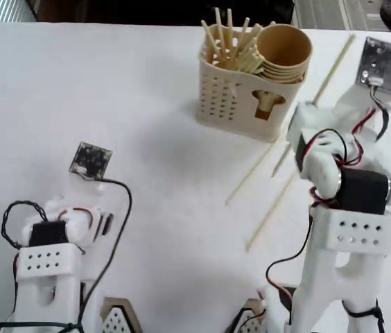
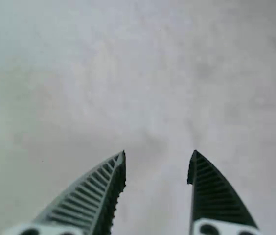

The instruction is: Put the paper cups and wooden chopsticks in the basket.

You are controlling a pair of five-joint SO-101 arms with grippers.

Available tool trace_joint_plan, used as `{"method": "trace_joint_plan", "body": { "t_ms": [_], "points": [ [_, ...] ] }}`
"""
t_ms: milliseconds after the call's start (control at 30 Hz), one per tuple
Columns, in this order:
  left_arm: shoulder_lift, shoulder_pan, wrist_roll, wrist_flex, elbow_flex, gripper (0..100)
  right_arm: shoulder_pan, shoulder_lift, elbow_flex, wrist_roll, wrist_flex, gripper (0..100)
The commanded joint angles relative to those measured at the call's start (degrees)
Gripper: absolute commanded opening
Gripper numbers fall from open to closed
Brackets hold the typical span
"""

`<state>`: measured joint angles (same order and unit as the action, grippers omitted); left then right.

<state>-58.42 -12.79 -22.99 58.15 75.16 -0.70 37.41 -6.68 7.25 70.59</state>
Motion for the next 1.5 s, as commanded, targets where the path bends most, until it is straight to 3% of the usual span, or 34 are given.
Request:
{"method": "trace_joint_plan", "body": {
  "t_ms": [0, 467, 633, 833, 1033, 1467],
  "points": [
    [-1.4, -0.5, -0.7, -1.0, 0.1, 21, 3.5, -2.2, 8.6, -0.1, -5.5, 1.9],
    [-1.4, -0.4, -0.7, -1.0, 0.2, 21, 11.5, -24.1, 12.9, -0.7, -50.2, 1.9],
    [-1.4, -0.5, -0.7, -1.0, 0.2, 21, 12.3, -32.1, 12.9, -1.1, -55.7, 1.9],
    [-1.4, -0.5, -0.7, -1.0, 0.2, 21, 13.2, -38.6, 12.7, -8.7, -55.3, 3.7],
    [-1.4, -0.5, -0.7, -1.0, 0.3, 21, 13.2, -37.1, 13.9, -9.1, -43.5, 22.9],
    [-1.4, -0.5, -0.7, -1.1, 0.3, 21, 6.0, -18.9, 12.5, -8.8, 6.9, 21.3]
  ]
}}
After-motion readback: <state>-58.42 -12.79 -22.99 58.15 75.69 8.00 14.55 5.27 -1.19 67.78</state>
